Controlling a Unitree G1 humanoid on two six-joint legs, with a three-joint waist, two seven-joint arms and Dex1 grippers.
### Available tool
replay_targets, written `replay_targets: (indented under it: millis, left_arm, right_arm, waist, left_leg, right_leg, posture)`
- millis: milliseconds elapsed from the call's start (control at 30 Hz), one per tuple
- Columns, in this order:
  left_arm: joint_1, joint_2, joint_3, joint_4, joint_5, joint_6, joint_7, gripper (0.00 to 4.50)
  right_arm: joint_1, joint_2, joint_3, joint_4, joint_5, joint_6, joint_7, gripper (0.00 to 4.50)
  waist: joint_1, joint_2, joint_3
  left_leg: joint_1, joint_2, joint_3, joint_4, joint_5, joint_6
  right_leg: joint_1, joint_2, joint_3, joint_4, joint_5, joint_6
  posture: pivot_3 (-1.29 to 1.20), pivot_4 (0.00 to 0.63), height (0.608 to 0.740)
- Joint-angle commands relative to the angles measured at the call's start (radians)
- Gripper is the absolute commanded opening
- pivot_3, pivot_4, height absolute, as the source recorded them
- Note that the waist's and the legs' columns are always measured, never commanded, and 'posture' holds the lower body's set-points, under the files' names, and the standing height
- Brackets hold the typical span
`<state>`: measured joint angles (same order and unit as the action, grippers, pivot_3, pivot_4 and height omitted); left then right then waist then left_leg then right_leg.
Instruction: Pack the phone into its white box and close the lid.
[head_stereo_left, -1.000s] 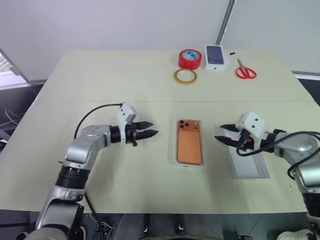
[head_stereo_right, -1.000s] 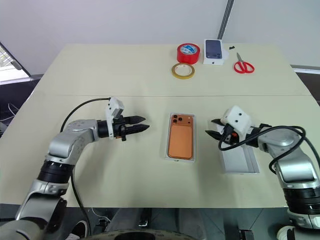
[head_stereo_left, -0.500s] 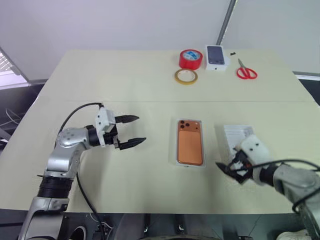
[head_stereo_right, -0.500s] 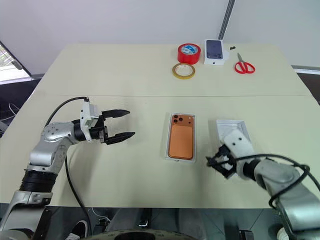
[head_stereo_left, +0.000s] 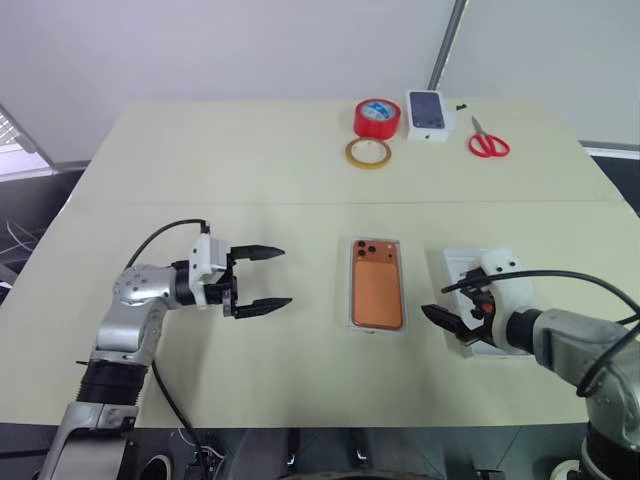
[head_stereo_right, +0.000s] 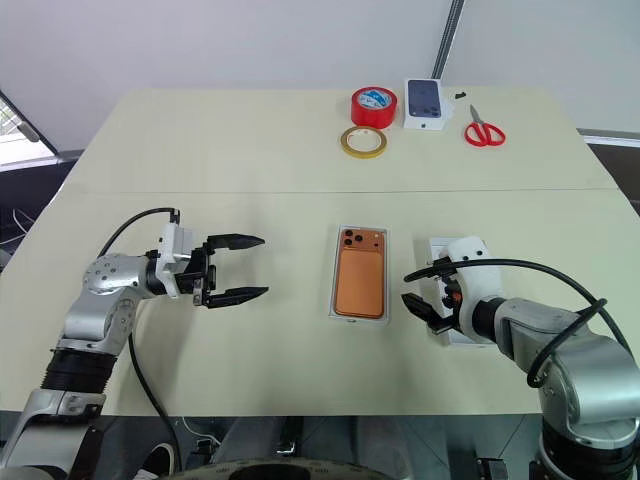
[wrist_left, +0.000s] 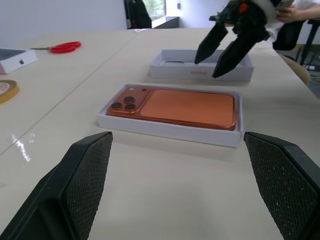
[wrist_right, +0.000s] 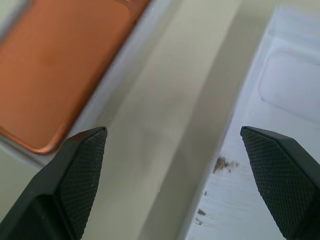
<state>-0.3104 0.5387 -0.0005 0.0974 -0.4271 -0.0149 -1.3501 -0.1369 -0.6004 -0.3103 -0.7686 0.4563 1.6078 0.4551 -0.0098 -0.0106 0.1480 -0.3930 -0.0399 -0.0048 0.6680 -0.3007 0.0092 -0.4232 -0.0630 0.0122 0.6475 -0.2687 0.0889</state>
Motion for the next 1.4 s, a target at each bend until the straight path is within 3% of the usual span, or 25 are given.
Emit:
replay_targets:
  millis: [33, 400, 500, 733, 900, 1067, 1267, 1400]
  left_arm:
    - [0.008, -0.010, -0.006, -0.035, -0.014, -0.022, 0.002, 4.42]
    - [0.047, -0.035, -0.023, -0.061, -0.005, -0.031, 0.045, 4.42]
    - [0.045, -0.047, -0.029, -0.063, -0.003, -0.029, 0.061, 4.49]
    - [0.056, -0.050, -0.031, -0.079, -0.002, -0.024, 0.080, 4.49]
    - [0.055, -0.047, -0.030, -0.073, 0.001, -0.028, 0.085, 4.49]
    - [0.040, -0.052, -0.027, -0.060, 0.000, -0.022, 0.099, 4.49]
    - [0.013, -0.075, -0.017, -0.056, -0.012, 0.070, 0.190, 4.49]
    - [0.003, -0.105, -0.012, -0.071, -0.002, 0.113, 0.277, 4.49]
  right_arm:
    - [-0.029, -0.046, 0.003, 0.026, 0.029, 0.007, -0.030, 4.47]
    - [-0.038, -0.031, 0.020, 0.070, 0.199, 0.007, -0.175, 4.47]
    - [-0.017, -0.018, 0.028, 0.086, 0.219, 0.007, -0.255, 3.62]
    - [0.007, -0.004, 0.036, 0.107, 0.272, 0.007, -0.375, 0.11]
    - [-0.031, 0.031, 0.015, 0.134, 0.338, 0.007, -0.430, 0.05]
    - [-0.189, 0.116, -0.045, 0.189, 0.296, 0.000, -0.413, 0.05]
    - [-0.285, 0.233, -0.047, 0.272, 0.310, -0.301, -0.275, 0.05]
    - [-0.326, 0.376, -0.106, 0.321, 0.401, -0.385, -0.260, 0.05]
  waist:
    - [-0.001, 0.000, 0.000]
    - [-0.001, 0.000, 0.000]
    - [-0.001, 0.000, 0.000]
    - [-0.003, -0.002, -0.002]
    - [-0.005, -0.005, -0.004]
    - [-0.010, -0.004, -0.003]
    - [-0.001, -0.004, -0.003]
    - [-0.005, -0.004, -0.003]
  left_leg:
    - [0.000, 0.000, 0.000, 0.000, 0.000, 0.000]
    - [0.000, 0.000, 0.000, 0.000, 0.000, 0.000]
    - [0.000, 0.000, 0.000, 0.000, 0.000, 0.000]
    - [0.001, 0.000, 0.000, 0.000, 0.000, 0.000]
    - [0.002, 0.000, 0.000, 0.000, 0.000, 0.000]
    - [0.002, 0.001, 0.000, 0.000, 0.000, 0.000]
    - [0.001, 0.000, 0.000, 0.000, 0.000, 0.000]
    - [0.000, 0.000, 0.000, 0.000, 0.000, 0.000]
  right_leg:
    - [0.000, 0.000, 0.000, 0.000, 0.000, 0.000]
    - [0.000, 0.000, 0.000, 0.000, 0.000, 0.000]
    - [0.000, 0.000, 0.000, 0.000, 0.000, 0.000]
    - [0.001, 0.000, 0.000, 0.000, 0.000, 0.000]
    - [0.002, 0.000, 0.000, 0.000, 0.000, 0.000]
    - [0.001, 0.001, 0.000, 0.001, 0.000, 0.000]
    - [0.000, 0.001, 0.000, 0.001, 0.000, 0.000]
    - [0.000, 0.001, 0.000, 0.001, 0.000, 0.000]
  posture:
    - [0.00, 0.150, 0.740]
    - [0.00, 0.150, 0.740]
    - [0.00, 0.150, 0.740]
    - [0.00, 0.150, 0.740]
    - [0.00, 0.150, 0.740]
    - [0.00, 0.150, 0.740]
    - [0.00, 0.150, 0.740]
    - [0.00, 0.150, 0.740]
